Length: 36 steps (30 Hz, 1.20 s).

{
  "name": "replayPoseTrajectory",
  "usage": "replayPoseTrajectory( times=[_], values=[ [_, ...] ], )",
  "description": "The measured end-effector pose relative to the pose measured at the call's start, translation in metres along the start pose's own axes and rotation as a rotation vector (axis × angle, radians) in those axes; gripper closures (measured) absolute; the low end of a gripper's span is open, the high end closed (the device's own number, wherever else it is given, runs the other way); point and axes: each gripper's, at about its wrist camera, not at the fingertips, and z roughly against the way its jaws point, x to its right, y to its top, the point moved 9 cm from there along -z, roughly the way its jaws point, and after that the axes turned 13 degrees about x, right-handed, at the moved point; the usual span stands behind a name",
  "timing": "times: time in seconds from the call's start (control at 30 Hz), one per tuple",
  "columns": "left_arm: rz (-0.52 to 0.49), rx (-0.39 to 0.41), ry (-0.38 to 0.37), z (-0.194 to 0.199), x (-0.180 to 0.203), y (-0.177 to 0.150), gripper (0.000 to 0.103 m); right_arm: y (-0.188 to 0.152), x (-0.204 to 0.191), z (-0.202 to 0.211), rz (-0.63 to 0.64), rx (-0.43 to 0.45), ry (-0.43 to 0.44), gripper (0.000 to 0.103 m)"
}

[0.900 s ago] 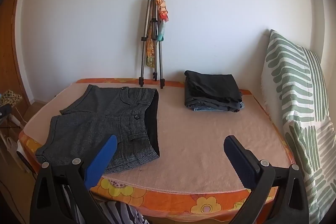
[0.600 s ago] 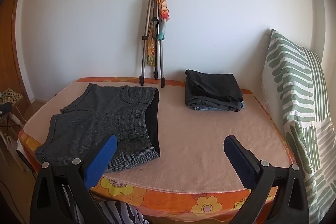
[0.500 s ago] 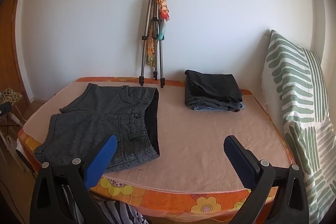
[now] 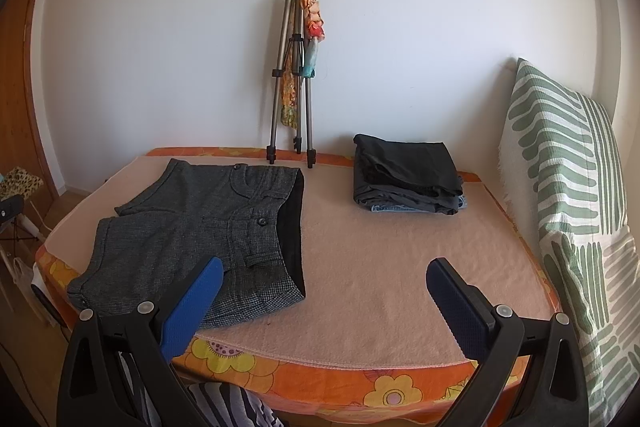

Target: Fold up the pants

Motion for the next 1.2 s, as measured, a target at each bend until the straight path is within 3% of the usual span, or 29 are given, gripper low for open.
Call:
replayPoseTrajectory(
  times=[1.2],
  values=[
    [0.0,-0.004,-0.003,-0.0005,0.0,-0.0024,0.0,-0.0024,-0.0046,-0.0011,0.014,-0.005,0.013,0.0]
  ],
)
